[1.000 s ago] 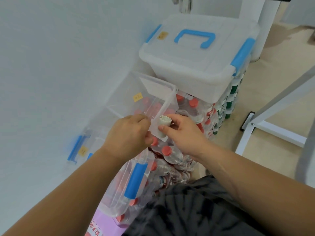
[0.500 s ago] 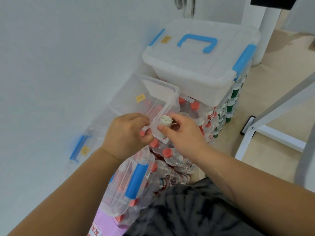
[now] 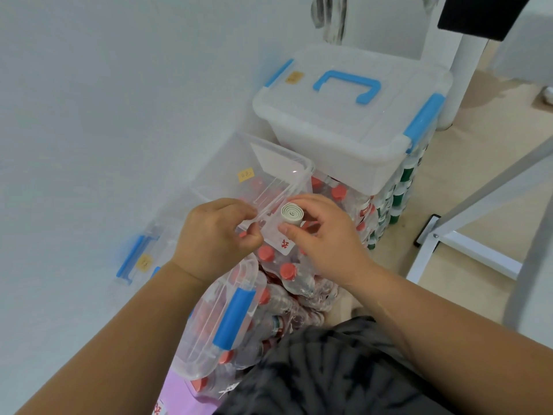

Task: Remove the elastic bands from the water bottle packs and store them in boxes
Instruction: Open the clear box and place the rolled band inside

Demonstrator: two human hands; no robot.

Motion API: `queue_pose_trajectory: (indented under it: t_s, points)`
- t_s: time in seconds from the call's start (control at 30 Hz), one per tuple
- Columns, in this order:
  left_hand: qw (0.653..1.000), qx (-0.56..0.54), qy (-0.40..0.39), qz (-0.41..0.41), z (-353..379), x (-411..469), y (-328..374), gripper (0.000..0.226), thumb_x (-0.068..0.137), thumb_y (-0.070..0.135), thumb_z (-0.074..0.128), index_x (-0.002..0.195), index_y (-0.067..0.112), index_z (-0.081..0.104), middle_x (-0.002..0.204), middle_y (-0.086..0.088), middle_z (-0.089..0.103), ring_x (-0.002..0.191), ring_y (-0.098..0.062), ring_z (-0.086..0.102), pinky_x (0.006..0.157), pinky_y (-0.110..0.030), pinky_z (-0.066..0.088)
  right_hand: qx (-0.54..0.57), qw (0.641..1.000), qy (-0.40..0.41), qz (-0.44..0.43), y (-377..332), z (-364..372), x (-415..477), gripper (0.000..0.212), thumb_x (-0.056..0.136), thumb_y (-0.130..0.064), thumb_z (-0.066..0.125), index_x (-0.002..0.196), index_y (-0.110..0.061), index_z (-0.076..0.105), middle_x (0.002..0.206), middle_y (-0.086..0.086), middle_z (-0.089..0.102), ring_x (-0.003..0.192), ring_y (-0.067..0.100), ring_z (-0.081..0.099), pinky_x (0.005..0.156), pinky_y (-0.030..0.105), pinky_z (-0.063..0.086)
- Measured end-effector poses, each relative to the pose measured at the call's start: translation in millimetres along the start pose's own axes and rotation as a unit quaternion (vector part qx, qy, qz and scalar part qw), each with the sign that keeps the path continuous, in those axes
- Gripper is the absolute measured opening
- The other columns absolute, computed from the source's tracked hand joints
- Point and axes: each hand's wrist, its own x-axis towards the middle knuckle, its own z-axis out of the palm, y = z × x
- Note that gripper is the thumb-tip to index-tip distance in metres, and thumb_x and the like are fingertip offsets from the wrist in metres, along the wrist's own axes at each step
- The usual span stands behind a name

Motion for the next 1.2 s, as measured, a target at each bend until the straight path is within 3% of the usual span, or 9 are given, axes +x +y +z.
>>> queue_pose_trajectory:
  t_s: [0.13, 0.23, 0.4, 0.5, 0.6, 0.7, 0.83, 0.97, 1.2]
  points:
    - [0.999, 0.007, 0.040, 0.022, -1, 4, 0, 0.023, 0.071, -0.003, 0.077, 0.094, 0.001, 0.078, 0.078, -0.012, 0.076, 0.065, -0.029, 0.073, 0.061, -0.040, 0.063, 0.005, 1.000, -0.018, 0.010, 0, -4, 4, 0.023, 0.088, -0.026, 0.080, 0.109, -0.030, 0.073, 0.112, -0.024, 0.064, 0.103, 0.002, 0.063, 0.083, 0.013, 0.050]
    - [0.993, 0.049, 0.043, 0.096, -2, 8, -1, 0.019, 0.079, -0.003, 0.066, 0.094, 0.002, 0.078, 0.079, -0.013, 0.075, 0.063, -0.031, 0.070, 0.052, -0.040, 0.059, 0.000, 1.000, -0.022, 0.021, -1, -4, 6, 0.023, 0.088, -0.027, 0.080, 0.110, -0.027, 0.073, 0.111, -0.020, 0.065, 0.098, 0.002, 0.065, 0.081, 0.015, 0.052]
    - [0.983, 0.102, 0.048, 0.147, -5, 11, -3, 0.031, 0.095, 0.014, 0.049, 0.092, 0.005, 0.078, 0.087, -0.016, 0.075, 0.069, -0.033, 0.072, 0.051, -0.042, 0.058, -0.012, 0.999, -0.040, 0.023, -2, -7, 8, 0.023, 0.088, -0.029, 0.079, 0.110, -0.028, 0.072, 0.112, -0.020, 0.064, 0.096, -0.002, 0.063, 0.078, 0.011, 0.050]
    - [0.985, 0.110, 0.047, 0.121, -5, 9, -3, 0.026, 0.098, 0.014, 0.054, 0.097, 0.008, 0.079, 0.094, -0.014, 0.077, 0.077, -0.032, 0.074, 0.054, -0.042, 0.060, -0.013, 0.999, -0.044, 0.021, -3, -7, 7, 0.021, 0.089, -0.029, 0.078, 0.109, -0.030, 0.071, 0.111, -0.022, 0.063, 0.096, -0.006, 0.061, 0.077, 0.006, 0.046]
    - [0.991, 0.089, 0.064, 0.072, -6, 8, -4, 0.016, 0.087, -0.003, 0.070, 0.095, 0.008, 0.079, 0.094, -0.013, 0.078, 0.077, -0.032, 0.075, 0.054, -0.043, 0.061, -0.012, 0.998, -0.059, 0.018, -2, -9, 5, 0.021, 0.091, -0.030, 0.076, 0.111, -0.030, 0.069, 0.112, -0.021, 0.062, 0.099, -0.007, 0.060, 0.079, 0.007, 0.047]
    - [0.993, 0.025, 0.109, -0.027, -12, 11, 0, 0.018, 0.089, 0.005, 0.074, 0.106, 0.008, 0.074, 0.093, -0.007, 0.078, 0.078, -0.028, 0.075, 0.069, -0.043, 0.063, -0.003, 0.997, -0.075, 0.029, -2, -11, 5, 0.021, 0.092, -0.032, 0.075, 0.111, -0.033, 0.067, 0.112, -0.023, 0.061, 0.099, -0.006, 0.061, 0.078, 0.009, 0.049]
    - [0.968, -0.086, 0.131, -0.198, -19, 13, 1, 0.023, 0.079, 0.028, 0.084, 0.099, 0.018, 0.079, 0.092, 0.012, 0.072, 0.080, -0.010, 0.071, 0.078, -0.025, 0.061, 0.035, 0.995, -0.075, 0.059, -2, -11, 9, 0.019, 0.092, -0.031, 0.074, 0.109, -0.039, 0.067, 0.108, -0.028, 0.061, 0.096, -0.008, 0.060, 0.077, 0.013, 0.051]
    - [0.948, -0.156, 0.145, -0.237, -22, 16, 4, 0.016, 0.076, 0.029, 0.085, 0.090, 0.022, 0.079, 0.089, 0.011, 0.073, 0.077, -0.002, 0.071, 0.072, -0.009, 0.054, 0.052, 0.993, -0.088, 0.066, -3, -11, 13, 0.017, 0.093, -0.031, 0.073, 0.107, -0.038, 0.069, 0.108, -0.029, 0.061, 0.097, -0.006, 0.062, 0.080, 0.015, 0.052]
    - [0.949, -0.185, 0.153, -0.202, -36, 40, 14, 0.015, 0.081, 0.022, 0.083, 0.091, 0.031, 0.076, 0.090, 0.017, 0.069, 0.088, -0.012, 0.070, 0.083, -0.034, 0.060, 0.057, 0.988, -0.126, 0.075, -6, -11, 16, 0.015, 0.094, -0.030, 0.072, 0.105, -0.039, 0.068, 0.108, -0.031, 0.061, 0.097, -0.005, 0.062, 0.081, 0.016, 0.051]
